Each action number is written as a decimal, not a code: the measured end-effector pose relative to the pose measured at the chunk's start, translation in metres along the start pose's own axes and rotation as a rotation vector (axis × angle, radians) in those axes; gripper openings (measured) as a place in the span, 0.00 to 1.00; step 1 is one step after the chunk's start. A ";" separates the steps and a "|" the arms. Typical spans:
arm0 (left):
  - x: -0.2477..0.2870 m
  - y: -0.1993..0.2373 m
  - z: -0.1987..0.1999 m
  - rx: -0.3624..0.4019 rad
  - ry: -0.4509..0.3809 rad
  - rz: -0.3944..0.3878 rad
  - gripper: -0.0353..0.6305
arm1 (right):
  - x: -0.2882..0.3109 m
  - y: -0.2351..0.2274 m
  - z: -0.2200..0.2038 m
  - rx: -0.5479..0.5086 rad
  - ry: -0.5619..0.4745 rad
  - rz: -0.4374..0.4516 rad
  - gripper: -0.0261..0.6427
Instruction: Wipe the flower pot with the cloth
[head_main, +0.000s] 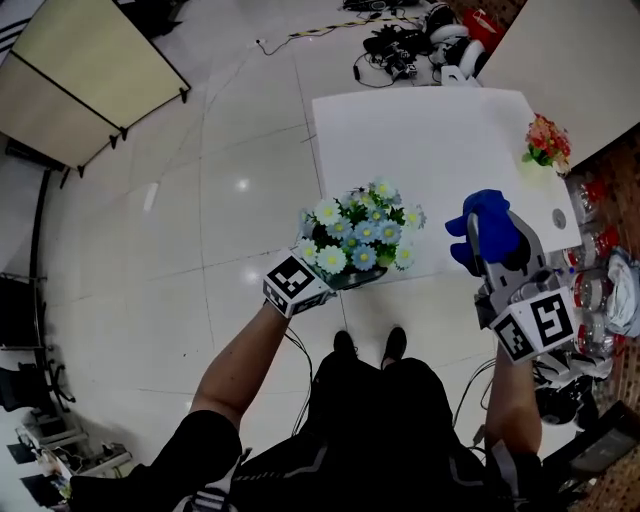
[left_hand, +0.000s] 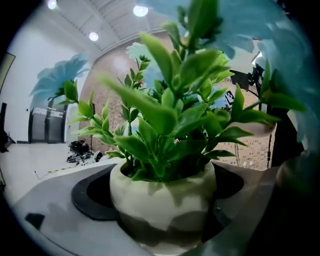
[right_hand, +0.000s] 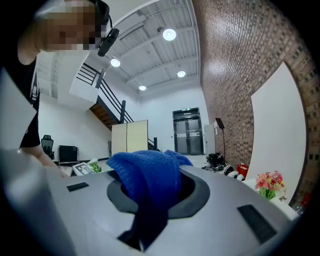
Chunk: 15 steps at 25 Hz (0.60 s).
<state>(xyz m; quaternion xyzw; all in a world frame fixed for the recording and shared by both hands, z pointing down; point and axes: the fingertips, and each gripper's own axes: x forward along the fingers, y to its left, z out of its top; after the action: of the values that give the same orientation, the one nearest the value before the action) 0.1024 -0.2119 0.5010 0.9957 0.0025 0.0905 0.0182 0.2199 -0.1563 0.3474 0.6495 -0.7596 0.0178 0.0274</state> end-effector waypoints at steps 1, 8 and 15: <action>0.005 0.003 -0.010 -0.005 0.003 -0.004 0.89 | 0.001 -0.001 -0.006 -0.004 0.007 0.004 0.15; 0.029 0.018 -0.075 -0.008 0.028 -0.025 0.89 | 0.013 -0.010 -0.055 -0.024 0.030 0.002 0.15; 0.024 0.018 -0.124 0.008 0.048 -0.041 0.89 | 0.028 -0.002 -0.095 -0.023 0.022 0.010 0.15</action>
<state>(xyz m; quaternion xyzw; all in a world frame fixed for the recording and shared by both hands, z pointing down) 0.1034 -0.2252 0.6279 0.9931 0.0238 0.1138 0.0160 0.2197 -0.1786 0.4437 0.6450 -0.7628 0.0164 0.0429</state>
